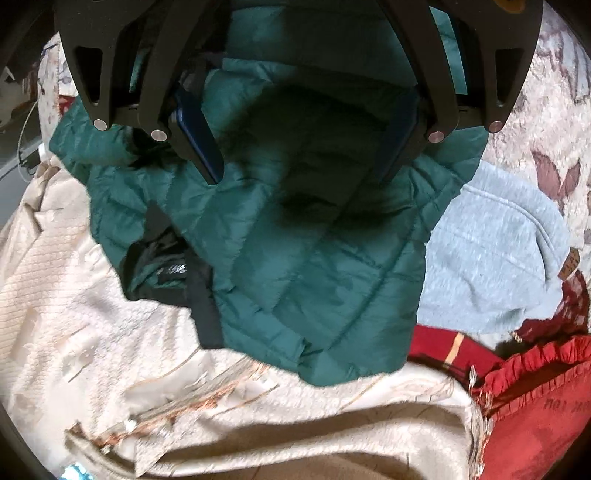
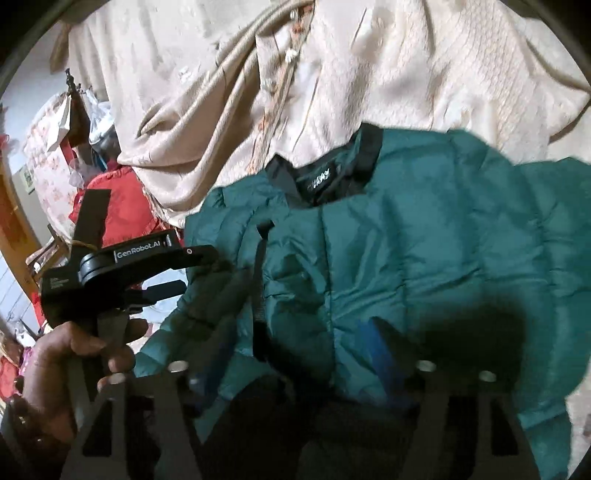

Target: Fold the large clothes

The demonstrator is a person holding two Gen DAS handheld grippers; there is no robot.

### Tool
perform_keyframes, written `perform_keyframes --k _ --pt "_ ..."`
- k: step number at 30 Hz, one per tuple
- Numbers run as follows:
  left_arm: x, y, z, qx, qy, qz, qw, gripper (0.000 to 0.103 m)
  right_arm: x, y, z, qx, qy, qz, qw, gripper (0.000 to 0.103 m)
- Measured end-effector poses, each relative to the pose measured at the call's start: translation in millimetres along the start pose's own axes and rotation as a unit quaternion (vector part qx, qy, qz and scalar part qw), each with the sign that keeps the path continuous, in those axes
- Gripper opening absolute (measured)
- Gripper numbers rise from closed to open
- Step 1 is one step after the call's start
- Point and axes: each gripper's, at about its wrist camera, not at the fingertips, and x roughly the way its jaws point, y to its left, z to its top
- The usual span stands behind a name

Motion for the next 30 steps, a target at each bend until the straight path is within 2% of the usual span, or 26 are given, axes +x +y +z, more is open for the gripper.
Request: perform_keyframes --k 1,2,4,6,8,10,12,16,19,20,21,25,28,30 --pt "-6 -2 -1 0.004 -0.010 -0.009 0.9999 0.083 -11 6 -6 -0.005 -0.001 -0.015 1.000 0.071" --pt "-11 -4 -2 0.009 -0.017 -0.018 0.9997 0.083 -21 8 -9 -0.014 0.000 -0.049 0.999 0.072" --pt "-22 -15 -9 0.030 -0.028 -0.053 0.9978 0.083 -28 8 -13 -0.034 0.029 -0.148 0.988 0.072" --pt "-28 -32 -18 0.061 -0.024 -0.088 0.9939 0.083 -36 1 -28 -0.029 0.058 -0.213 0.975 0.073" --pt "-29 -50 -30 0.089 -0.012 -0.121 0.9885 0.083 -41 -12 -41 0.010 0.073 -0.213 0.974 0.077" --pt "-26 -66 -42 0.104 0.004 -0.145 0.9838 0.083 -34 -27 -51 0.055 0.107 -0.199 0.972 0.078" --pt "-17 -79 -55 0.118 0.019 -0.150 0.9815 0.083 -28 -32 -55 0.060 0.128 -0.189 0.972 0.080" --pt "9 -92 -66 0.124 0.052 -0.160 0.9780 0.080 -13 -25 -59 0.037 0.144 -0.198 0.969 0.095" --pt "18 -96 -64 0.115 0.059 -0.162 0.9782 0.050 -5 -19 -61 0.012 0.155 -0.209 0.966 0.102" --pt "21 -98 -64 0.116 0.064 -0.157 0.9786 0.027 -3 -19 -62 0.009 0.157 -0.212 0.965 0.103" --pt "25 -100 -66 0.119 0.071 -0.151 0.9788 0.011 -2 -19 -62 0.007 0.157 -0.214 0.964 0.103" --pt "23 -102 -71 0.137 0.069 -0.145 0.9775 0.006 -1 -19 -62 0.003 0.159 -0.219 0.963 0.103" --pt "7 -102 -68 0.150 0.048 -0.151 0.9759 0.005 -1 -20 -64 0.003 0.160 -0.217 0.963 0.103" --pt "-6 -95 -62 0.143 0.026 -0.147 0.9784 0.005 -1 -20 -64 0.006 0.161 -0.215 0.963 0.103"
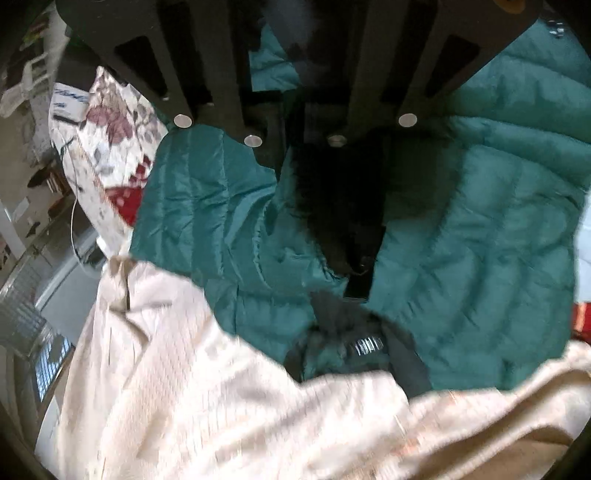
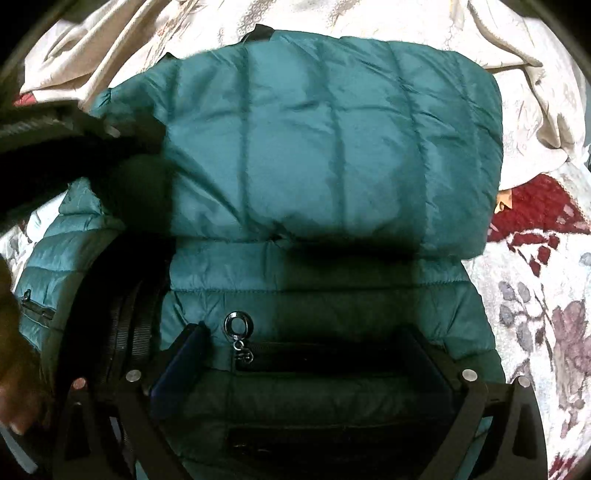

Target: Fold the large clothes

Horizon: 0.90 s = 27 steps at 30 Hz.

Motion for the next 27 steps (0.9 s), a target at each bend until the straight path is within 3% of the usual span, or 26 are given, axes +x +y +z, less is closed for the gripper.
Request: perform_keyframes --k 4,7,10,13,17,18,20,22,23,24,25,26,27 --pt "-35 37 14 -0.047 -0.048 0.034 0.9971 0.005 2 1 0 -0.003 -0.001 -0.003 1.000 0.103" --pt "-51 82 25 -0.089 -0.068 0.084 0.9902 0.004 1 3 -1 -0.002 -0.003 -0.004 1.000 0.103" --pt "-51 121 32 -0.122 -0.059 0.114 0.9842 0.004 1 5 -2 -0.003 -0.005 -0.004 1.000 0.103" --pt "-41 139 32 -0.124 -0.043 0.126 0.9833 0.007 -2 6 -2 0.001 -0.010 0.004 1.000 0.103" --pt "-43 130 34 -0.115 -0.037 0.161 0.9795 0.024 -19 -1 0 0.021 -0.043 0.072 0.996 0.103" --pt "-48 127 33 -0.112 -0.043 0.178 0.9766 0.035 -26 -5 2 0.032 -0.050 0.093 0.994 0.102" --pt "-66 119 30 -0.107 -0.075 0.264 0.9556 0.052 -50 -24 12 0.062 -0.107 0.123 0.985 0.102" --pt "-80 108 25 -0.102 -0.110 0.353 0.9235 0.053 -71 -46 27 0.086 -0.181 0.094 0.975 0.102" --pt "-88 99 26 -0.090 -0.140 0.374 0.9125 0.053 -75 -54 36 0.094 -0.202 0.075 0.972 0.102" --pt "-95 89 27 -0.077 -0.168 0.362 0.9137 0.053 -73 -61 48 0.098 -0.208 0.064 0.971 0.094" --pt "-97 81 29 -0.065 -0.180 0.339 0.9212 0.053 -64 -67 63 0.099 -0.198 0.072 0.973 0.085" --pt "-93 70 30 -0.039 -0.178 0.304 0.9352 0.053 -54 -71 75 0.097 -0.184 0.085 0.974 0.062" --pt "-88 65 30 -0.028 -0.166 0.290 0.9422 0.053 -43 -70 86 0.091 -0.175 0.102 0.975 0.047"
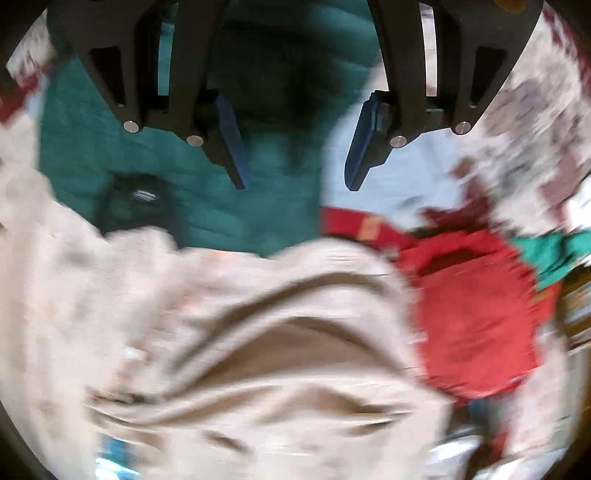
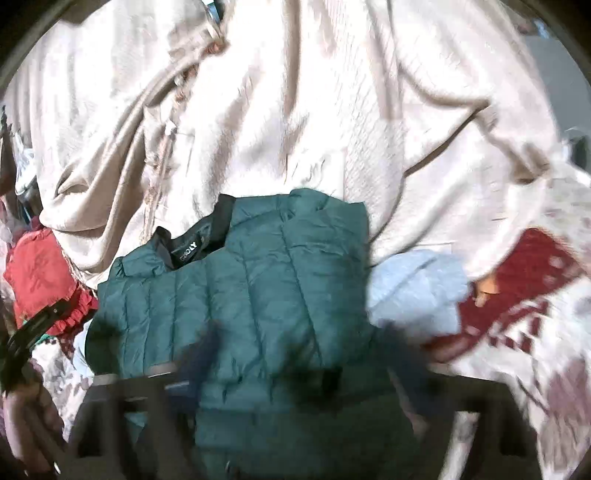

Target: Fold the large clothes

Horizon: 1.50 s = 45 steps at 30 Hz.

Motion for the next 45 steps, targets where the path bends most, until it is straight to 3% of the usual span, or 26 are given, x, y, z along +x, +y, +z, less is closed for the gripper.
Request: perform_keyframes --k 3,5,7,10,15,17,19,21,27,31,33,35,36,37,40,45 --pt "43 -24 -21 0.041 0.105 -0.027 0.9933 0.052 52 -6 2 -0.013 0.062 0.006 0.998 0.046" --pt "81 -27 -41 0.056 0.178 -0.004 0.9825 0.051 86 -17 -9 -0.013 0.109 -0.002 0.994 0.046" --pt "102 -21 -51 0.053 0.207 -0.003 0.9768 0.051 100 -21 -16 -0.029 0.120 -0.010 0.992 0.044" --pt "98 -17 -45 0.030 0.201 -0.001 0.9792 0.050 85 -18 -6 -0.028 0.098 -0.014 0.995 0.044" --pt "89 -5 -29 0.004 0.167 -0.002 0.9860 0.050 58 -3 38 -0.040 -0.026 -0.019 0.999 0.044" --pt "99 -1 -30 -0.003 0.179 -0.010 0.9838 0.051 81 -2 55 -0.039 -0.011 -0.012 0.999 0.044" --pt "113 2 -33 -0.007 0.199 -0.018 0.9798 0.052 118 -11 61 -0.015 0.047 -0.019 0.999 0.044" --pt "118 0 -36 -0.007 0.194 -0.027 0.9805 0.053 151 -20 55 -0.016 0.094 -0.029 0.995 0.044" --pt "125 -3 -41 -0.003 0.193 -0.030 0.9808 0.053 150 -3 53 -0.059 0.087 -0.068 0.992 0.047" --pt "114 1 -34 -0.011 0.179 -0.028 0.9834 0.053 91 22 58 -0.070 0.008 -0.063 0.996 0.047" --pt "106 3 -27 -0.012 0.156 -0.029 0.9872 0.053 68 33 48 -0.067 0.001 -0.054 0.996 0.047" --pt "105 2 -24 -0.001 0.145 -0.026 0.9891 0.053 57 43 29 -0.053 0.011 -0.044 0.998 0.054" --pt "108 2 -26 0.003 0.149 -0.026 0.9885 0.053 58 42 20 -0.049 0.022 -0.036 0.998 0.068" --pt "115 1 -30 0.008 0.163 -0.025 0.9863 0.053 65 43 8 -0.049 0.038 -0.037 0.997 0.074" --pt "118 -5 -38 0.034 0.171 -0.019 0.9845 0.054 88 28 -17 -0.045 0.077 -0.049 0.995 0.076" --pt "122 -6 -41 0.039 0.173 -0.020 0.9840 0.060 94 19 -15 -0.047 0.079 -0.043 0.995 0.086"
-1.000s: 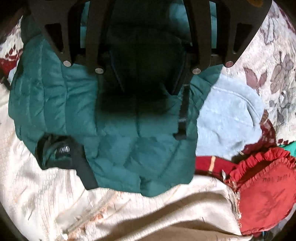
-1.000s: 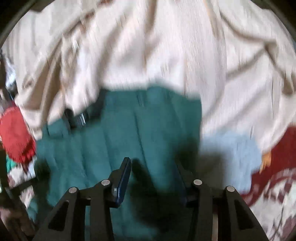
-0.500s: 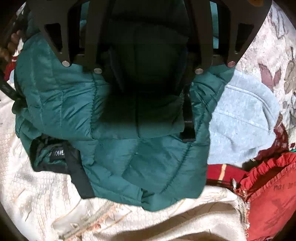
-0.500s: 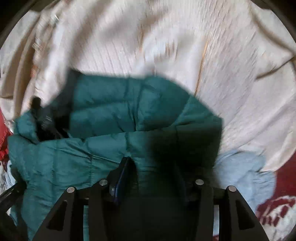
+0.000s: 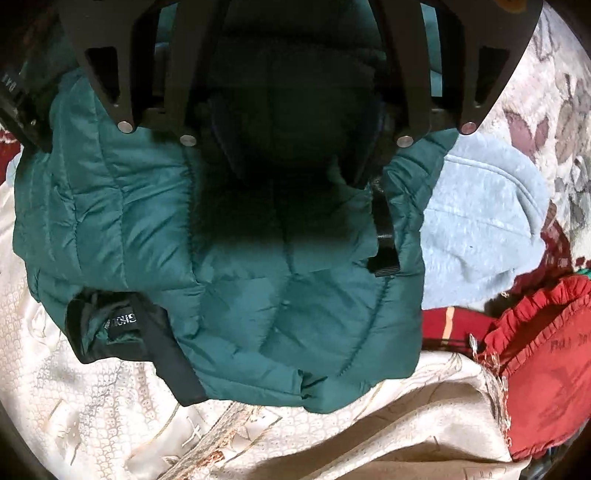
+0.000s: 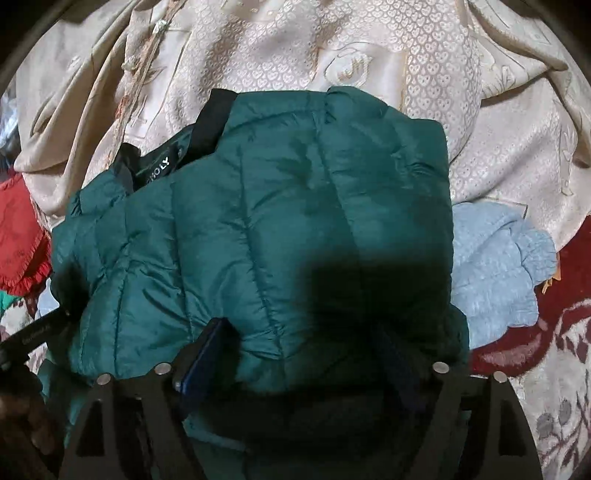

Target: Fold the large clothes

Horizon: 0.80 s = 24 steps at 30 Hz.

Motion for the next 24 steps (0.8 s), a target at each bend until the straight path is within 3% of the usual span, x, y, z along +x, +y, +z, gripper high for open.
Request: perform_keyframes --k 8,14,19,24 --pt "0 -9 -3 0.017 -0.003 0.011 0.9998 0.065 12 11 -7 -0.017 0.000 -0.014 1.000 0.094" --pt "-18 -14 -16 0.018 -0.049 0.008 0.9986 0.064 8 23 -6 -0.018 -0.015 -0.016 1.000 0.093" --pt "-33 -12 -15 0.014 -0.060 -0.014 0.9980 0.064 -19 33 14 -0.069 -0.046 -0.074 0.994 0.088" --pt "-49 -36 -5 0.084 -0.073 -0.018 0.9936 0.064 -43 39 37 -0.111 -0.069 -0.114 0.985 0.088"
